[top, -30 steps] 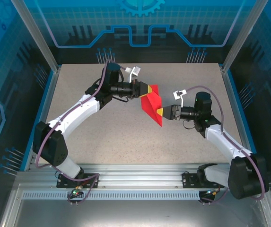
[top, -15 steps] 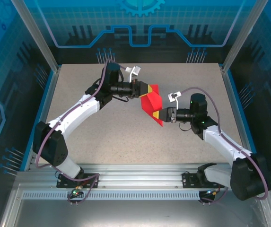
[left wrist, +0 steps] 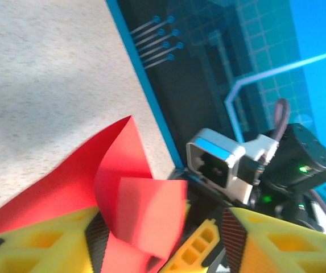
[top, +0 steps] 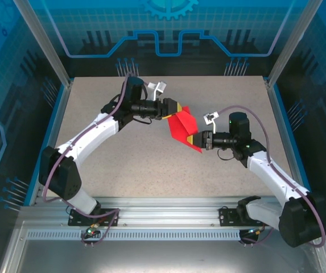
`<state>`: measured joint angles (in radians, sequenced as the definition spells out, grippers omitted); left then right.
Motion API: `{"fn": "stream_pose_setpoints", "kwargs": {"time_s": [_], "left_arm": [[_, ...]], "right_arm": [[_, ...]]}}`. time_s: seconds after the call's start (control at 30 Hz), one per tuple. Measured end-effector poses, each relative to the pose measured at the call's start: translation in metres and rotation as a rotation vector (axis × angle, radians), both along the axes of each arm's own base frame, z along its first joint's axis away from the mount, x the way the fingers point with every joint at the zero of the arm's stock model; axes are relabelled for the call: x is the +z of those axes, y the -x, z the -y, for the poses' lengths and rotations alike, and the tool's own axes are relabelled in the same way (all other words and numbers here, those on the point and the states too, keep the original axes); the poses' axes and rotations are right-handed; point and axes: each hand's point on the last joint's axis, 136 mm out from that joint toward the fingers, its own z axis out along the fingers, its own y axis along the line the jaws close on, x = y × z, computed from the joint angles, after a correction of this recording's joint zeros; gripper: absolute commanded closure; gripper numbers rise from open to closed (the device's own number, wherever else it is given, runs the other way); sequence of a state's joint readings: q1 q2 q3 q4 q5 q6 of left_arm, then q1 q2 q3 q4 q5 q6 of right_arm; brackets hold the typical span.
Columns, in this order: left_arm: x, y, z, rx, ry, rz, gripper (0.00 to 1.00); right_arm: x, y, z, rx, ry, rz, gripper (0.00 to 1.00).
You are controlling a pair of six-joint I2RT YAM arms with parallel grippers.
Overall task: Fold a paper plane with a square sheet of paper (fold left side to right side)
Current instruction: Turn over the paper at the center of the table.
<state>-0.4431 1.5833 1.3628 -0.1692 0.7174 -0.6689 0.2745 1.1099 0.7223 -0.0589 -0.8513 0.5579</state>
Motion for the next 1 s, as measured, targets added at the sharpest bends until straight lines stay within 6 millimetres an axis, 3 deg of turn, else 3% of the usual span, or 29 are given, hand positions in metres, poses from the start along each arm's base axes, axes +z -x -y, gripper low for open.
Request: {"fn": "stream_pose_setpoints", "kwargs": {"time_s": [0.17, 0.3, 0.43, 0.6, 0.77, 1.0], "left_arm": [[-0.012, -0.002, -0.045, 0.145, -0.121, 0.01, 0.32], [-0.007, 0.007, -0.081, 0.288, -0.242, 0.074, 0.31], [-0.008, 0.026, -0.121, 0.444, -0.335, 0.13, 0.29], [-0.012, 0.044, -0.162, 0.608, -0.423, 0.167, 0.25], [-0.006, 0.051, -0.188, 0.72, -0.465, 0.198, 0.23], [-0.009, 0.052, -0.2, 0.775, -0.496, 0.201, 0.22]], "right_arm": [[-0.009, -0.003, 0.008, -0.047, 0.199, 0.037, 0.8], [-0.013, -0.002, -0.001, -0.031, 0.434, 0.11, 0.8], [-0.031, -0.002, -0.013, 0.001, 0.767, 0.19, 0.8], [-0.062, -0.014, -0.013, 0.028, 1.277, 0.293, 0.79], [-0.081, -0.027, -0.009, 0.088, 1.709, 0.441, 0.79], [-0.111, -0.041, -0.013, 0.212, 2.017, 0.563, 0.76]]}}
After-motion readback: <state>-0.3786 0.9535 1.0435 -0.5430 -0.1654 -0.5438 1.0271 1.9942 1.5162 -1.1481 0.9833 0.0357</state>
